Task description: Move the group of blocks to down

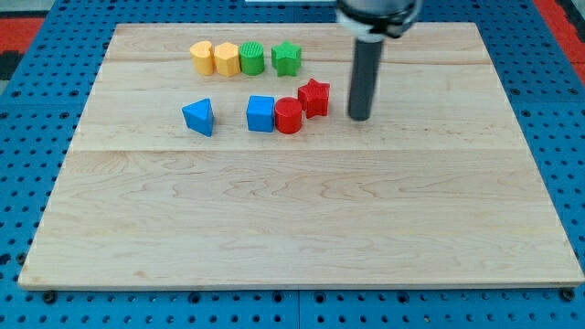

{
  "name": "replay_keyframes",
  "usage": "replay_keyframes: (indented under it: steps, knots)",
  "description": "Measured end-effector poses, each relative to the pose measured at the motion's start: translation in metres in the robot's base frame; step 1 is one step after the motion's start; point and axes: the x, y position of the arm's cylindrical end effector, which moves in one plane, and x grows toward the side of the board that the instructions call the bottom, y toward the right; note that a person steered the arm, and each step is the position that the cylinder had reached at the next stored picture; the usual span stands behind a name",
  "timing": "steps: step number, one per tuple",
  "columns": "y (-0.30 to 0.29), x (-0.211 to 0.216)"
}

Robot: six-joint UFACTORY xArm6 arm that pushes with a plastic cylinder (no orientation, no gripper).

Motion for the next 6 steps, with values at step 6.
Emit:
replay_keyframes:
  steps: [6]
  knots:
    - [-0.208,-0.039]
